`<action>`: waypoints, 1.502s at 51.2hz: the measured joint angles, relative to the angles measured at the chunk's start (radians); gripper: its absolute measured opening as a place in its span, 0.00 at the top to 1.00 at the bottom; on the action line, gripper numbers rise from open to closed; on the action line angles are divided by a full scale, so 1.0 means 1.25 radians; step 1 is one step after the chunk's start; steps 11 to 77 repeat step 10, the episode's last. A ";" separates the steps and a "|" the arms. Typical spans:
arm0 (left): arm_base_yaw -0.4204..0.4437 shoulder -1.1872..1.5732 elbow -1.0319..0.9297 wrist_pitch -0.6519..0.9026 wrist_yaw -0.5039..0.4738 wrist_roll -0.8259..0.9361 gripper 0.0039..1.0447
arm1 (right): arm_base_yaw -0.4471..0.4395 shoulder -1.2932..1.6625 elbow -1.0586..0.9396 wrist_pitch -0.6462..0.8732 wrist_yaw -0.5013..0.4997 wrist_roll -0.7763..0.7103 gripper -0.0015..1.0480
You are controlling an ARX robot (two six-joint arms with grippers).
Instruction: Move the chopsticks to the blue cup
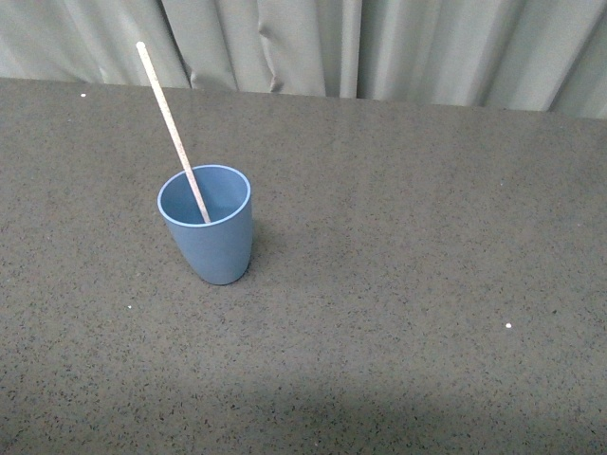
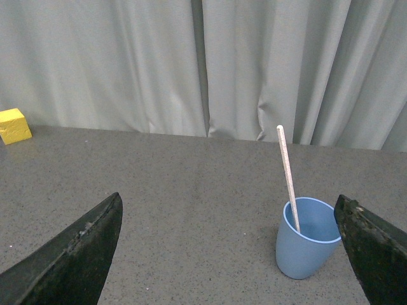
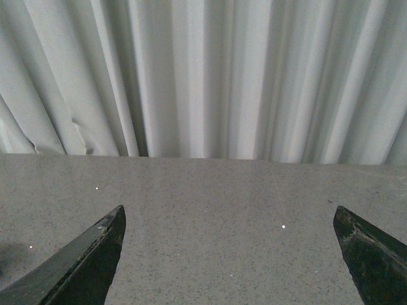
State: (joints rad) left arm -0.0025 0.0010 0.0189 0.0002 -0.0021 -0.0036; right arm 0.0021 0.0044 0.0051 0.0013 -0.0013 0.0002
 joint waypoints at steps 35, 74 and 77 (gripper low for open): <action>0.000 0.000 0.000 0.000 0.000 0.000 0.06 | 0.000 0.000 0.000 0.000 0.000 0.000 0.09; 0.000 0.000 0.000 0.000 0.000 0.000 0.06 | 0.000 0.000 0.000 0.000 0.000 0.000 0.09; 0.000 0.000 0.000 0.000 0.000 0.000 0.06 | 0.000 0.000 0.000 0.000 0.000 0.000 0.09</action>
